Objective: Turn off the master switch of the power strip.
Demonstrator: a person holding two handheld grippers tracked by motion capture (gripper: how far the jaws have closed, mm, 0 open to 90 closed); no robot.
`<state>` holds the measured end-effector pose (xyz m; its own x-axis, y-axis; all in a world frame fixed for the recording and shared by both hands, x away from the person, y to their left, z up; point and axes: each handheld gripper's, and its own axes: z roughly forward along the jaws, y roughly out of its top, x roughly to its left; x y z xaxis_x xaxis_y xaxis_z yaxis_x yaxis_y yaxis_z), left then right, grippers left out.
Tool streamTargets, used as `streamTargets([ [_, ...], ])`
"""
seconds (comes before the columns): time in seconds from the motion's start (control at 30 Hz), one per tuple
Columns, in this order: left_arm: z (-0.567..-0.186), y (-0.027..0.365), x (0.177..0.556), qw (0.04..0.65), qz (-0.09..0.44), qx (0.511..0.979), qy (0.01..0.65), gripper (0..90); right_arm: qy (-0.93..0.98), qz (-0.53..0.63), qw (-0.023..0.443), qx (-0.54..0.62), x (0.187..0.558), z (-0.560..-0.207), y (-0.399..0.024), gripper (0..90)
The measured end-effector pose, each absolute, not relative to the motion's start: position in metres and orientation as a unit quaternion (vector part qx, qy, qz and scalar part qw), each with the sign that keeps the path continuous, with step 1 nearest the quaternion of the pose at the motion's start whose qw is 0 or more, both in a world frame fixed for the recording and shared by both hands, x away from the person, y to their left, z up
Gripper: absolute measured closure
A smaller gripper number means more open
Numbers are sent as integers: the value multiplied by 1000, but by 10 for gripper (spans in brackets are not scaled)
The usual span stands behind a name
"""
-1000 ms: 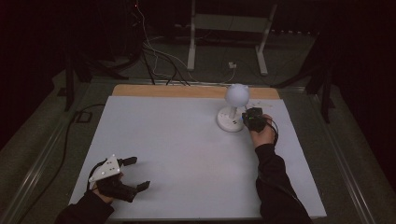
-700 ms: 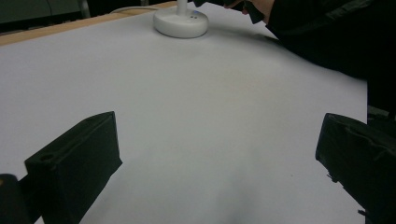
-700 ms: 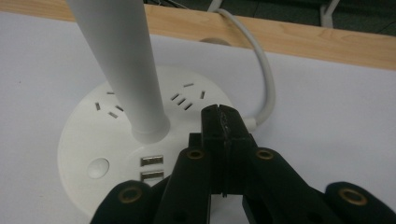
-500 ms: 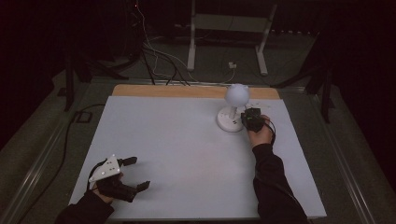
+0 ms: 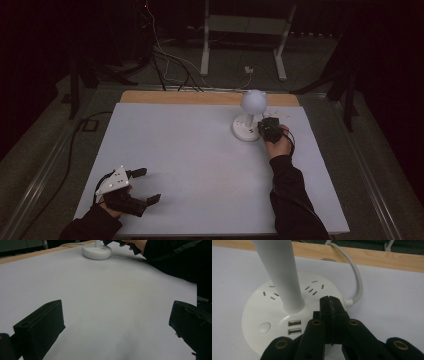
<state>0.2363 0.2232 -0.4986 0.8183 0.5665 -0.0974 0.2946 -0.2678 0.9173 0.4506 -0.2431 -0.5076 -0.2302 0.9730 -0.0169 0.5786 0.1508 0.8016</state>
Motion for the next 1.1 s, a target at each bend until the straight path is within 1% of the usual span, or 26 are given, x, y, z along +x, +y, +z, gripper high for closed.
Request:
streamTargets([
  [0.27,-499,223,236,539,125,787,273,4,704,349,287,548,449,-511,-243,900],
  [0.7,-499,222,236,539,125,787,273,4,702,348,305,542,446,-514,-241,900],
  [1.1,-499,222,236,540,125,787,272,4,705,349,296,542,448,-513,-242,900],
])
